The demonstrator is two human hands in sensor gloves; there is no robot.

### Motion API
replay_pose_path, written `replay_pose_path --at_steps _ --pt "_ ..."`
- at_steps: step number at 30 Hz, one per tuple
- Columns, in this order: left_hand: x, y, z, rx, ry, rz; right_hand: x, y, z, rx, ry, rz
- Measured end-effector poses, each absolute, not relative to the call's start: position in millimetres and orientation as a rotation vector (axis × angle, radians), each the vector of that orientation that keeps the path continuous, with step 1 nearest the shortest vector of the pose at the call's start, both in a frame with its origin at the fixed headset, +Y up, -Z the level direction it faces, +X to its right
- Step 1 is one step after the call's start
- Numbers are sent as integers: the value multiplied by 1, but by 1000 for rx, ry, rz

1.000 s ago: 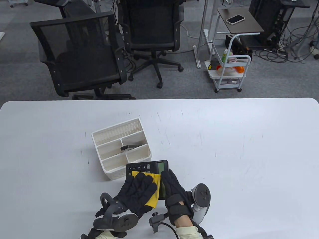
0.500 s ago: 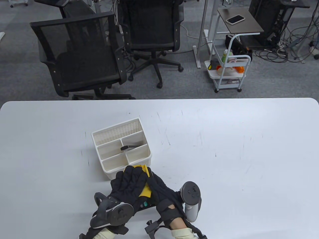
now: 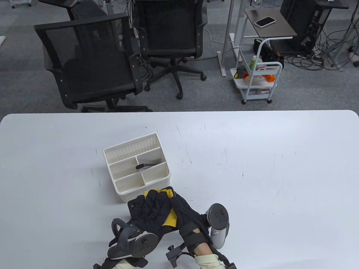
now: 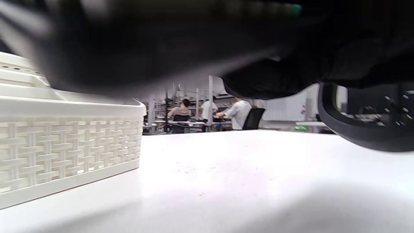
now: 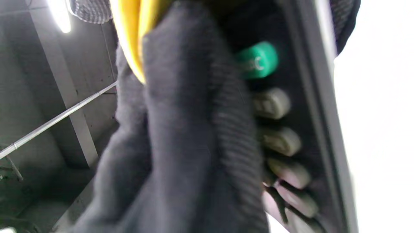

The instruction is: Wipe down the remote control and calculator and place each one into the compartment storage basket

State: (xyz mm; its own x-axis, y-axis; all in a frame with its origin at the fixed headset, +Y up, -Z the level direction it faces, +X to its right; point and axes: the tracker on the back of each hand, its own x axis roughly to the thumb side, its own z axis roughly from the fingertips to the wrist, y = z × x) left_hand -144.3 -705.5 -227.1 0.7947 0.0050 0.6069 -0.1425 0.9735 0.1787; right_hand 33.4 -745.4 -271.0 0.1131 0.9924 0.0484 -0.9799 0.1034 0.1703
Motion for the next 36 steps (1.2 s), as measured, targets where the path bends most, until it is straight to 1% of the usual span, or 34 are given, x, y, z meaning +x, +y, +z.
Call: replay_pose_path --at_steps 4,8,13,19,23,28,36 --pt "-131 -709 -220 210 -723 33 42 -750 -273 110 53 1351" --pt "-122 -711 -216 253 -778 -55 50 -751 -274 64 47 1278" --pt "-126 -710 -215 307 -797 -121 52 -746 -276 70 7 1235" --pt "-134 -707 -218 369 -788 -127 60 -746 -273 -10 -50 1130" --pt "-144 -702 -222 395 -729 -134 66 -745 -273 -27 -87 1119" --pt "-161 -699 -231 388 -634 -91 69 -744 -273 -35 -100 1115" --pt "-186 -694 -243 352 -513 58 68 -738 -274 -7 -97 1165"
